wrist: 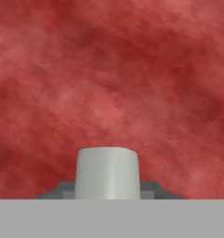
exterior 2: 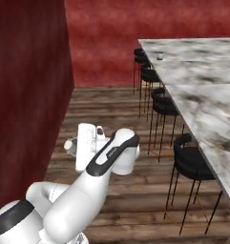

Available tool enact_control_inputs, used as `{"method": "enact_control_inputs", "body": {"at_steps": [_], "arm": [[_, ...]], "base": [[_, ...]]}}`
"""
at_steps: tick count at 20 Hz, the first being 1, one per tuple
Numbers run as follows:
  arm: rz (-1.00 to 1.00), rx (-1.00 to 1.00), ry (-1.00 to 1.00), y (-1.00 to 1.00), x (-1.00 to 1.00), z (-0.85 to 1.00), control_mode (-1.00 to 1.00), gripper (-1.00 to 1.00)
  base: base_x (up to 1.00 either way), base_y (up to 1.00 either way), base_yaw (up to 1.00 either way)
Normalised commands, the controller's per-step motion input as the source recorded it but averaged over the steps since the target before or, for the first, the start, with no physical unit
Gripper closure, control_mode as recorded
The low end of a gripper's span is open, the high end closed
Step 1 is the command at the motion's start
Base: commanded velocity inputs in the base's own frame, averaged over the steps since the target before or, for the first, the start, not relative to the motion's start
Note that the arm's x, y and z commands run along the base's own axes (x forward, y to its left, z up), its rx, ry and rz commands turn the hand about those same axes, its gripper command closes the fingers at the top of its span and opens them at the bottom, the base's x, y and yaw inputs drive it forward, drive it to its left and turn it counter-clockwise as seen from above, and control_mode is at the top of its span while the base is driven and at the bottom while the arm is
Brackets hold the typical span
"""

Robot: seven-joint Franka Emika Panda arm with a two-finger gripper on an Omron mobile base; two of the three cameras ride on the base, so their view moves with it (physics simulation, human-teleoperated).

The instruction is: Pick up the marshmallow and place it in the cup of hot chocolate on the dining counter.

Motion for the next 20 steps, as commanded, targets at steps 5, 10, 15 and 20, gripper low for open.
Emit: {"method": "enact_control_inputs", "body": {"at_steps": [5,10,15,20], "arm": [[0.0,0.0,0.0,0.0,0.0,0.0,1.0,1.0],[0.0,0.0,0.0,0.0,0.0,0.0,1.0,1.0],[0.0,0.0,0.0,0.0,0.0,0.0,1.0,1.0],[0.0,0.0,0.0,0.0,0.0,0.0,1.0,1.0]], "base": [[1.0,0.87,-0.64],[0.89,0.72,-0.75],[0.76,0.7,-0.78],[0.81,0.81,-0.73]]}}
